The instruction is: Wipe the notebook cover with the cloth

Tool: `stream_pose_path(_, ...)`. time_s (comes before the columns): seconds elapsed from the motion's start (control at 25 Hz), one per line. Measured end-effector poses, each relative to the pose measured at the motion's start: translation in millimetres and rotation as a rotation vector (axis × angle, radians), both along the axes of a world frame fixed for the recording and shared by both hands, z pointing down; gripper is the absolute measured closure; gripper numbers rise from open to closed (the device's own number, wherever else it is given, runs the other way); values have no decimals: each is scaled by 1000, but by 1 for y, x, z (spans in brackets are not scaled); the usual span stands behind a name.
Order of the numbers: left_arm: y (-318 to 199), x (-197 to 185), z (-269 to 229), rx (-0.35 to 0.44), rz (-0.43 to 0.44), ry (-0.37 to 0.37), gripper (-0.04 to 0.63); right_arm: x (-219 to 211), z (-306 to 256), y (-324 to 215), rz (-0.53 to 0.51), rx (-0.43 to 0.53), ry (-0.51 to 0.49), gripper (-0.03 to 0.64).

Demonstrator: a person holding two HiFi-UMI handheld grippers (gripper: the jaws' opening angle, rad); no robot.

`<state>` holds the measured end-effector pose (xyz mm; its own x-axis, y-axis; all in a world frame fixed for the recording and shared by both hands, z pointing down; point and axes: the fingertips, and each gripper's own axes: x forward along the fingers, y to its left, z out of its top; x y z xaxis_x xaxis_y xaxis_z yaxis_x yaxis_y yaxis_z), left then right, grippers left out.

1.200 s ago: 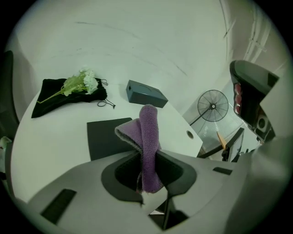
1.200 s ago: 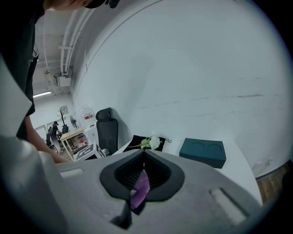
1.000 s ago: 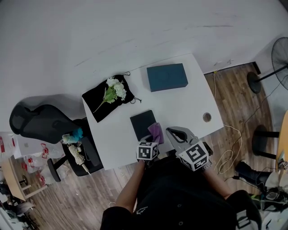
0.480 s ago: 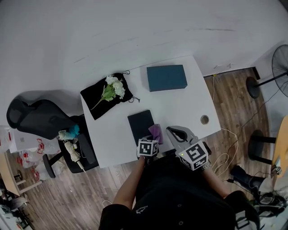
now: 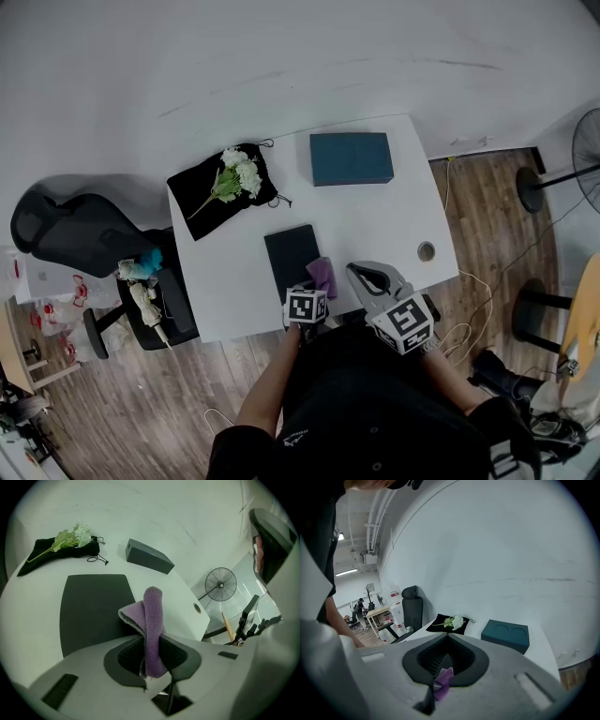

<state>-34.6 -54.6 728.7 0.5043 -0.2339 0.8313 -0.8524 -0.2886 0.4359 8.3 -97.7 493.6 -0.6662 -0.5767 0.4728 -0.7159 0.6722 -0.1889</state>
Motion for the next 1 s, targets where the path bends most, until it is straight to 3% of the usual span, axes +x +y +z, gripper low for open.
stream_pose_path(0.4, 3, -14, 5, -19, -90, 1, 509, -4, 1, 2, -34, -2, -1, 612)
stream_pose_path(1.0, 8, -41, 9, -36, -125, -10, 506, -20, -3, 5, -38, 12, -1, 612)
